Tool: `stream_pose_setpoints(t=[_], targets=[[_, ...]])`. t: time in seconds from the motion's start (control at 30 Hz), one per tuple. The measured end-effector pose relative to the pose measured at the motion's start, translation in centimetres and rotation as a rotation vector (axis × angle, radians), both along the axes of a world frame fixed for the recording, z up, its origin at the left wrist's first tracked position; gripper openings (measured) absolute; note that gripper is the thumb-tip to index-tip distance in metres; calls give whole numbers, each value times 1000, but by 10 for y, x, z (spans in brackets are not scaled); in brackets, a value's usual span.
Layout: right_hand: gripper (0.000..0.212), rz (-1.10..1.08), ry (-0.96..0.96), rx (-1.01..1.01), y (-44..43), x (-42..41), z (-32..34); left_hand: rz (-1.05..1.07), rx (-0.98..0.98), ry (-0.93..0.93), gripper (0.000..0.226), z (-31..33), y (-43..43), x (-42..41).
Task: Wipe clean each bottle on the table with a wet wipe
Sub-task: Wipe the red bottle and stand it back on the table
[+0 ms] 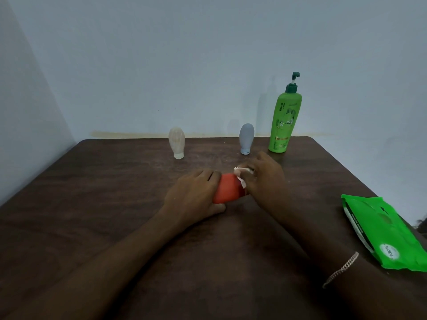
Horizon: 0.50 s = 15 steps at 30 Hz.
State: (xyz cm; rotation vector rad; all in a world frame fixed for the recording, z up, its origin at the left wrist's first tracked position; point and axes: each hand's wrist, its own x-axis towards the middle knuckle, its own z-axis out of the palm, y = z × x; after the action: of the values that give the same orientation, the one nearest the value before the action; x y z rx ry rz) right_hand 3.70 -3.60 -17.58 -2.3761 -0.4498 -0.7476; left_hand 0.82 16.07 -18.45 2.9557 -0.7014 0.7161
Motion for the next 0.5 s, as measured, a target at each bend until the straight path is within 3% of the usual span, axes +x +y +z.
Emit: stream_pose_setpoints(t=[0.17,0.23,0.33,0.5], targets=[[18,234,-61,-240,-8,-11,-2,31,-34,-16,72,1,8,3],[22,214,-121,-300,-4,-8,-3,23,-9,-55,70,0,10,2],[11,139,-155,-275,-2,-4,2,-40,123,-169,66,-3,7,0],[29,114,-122,-259,-7,-9,7,-78,221,-285,63,-4,5,1]])
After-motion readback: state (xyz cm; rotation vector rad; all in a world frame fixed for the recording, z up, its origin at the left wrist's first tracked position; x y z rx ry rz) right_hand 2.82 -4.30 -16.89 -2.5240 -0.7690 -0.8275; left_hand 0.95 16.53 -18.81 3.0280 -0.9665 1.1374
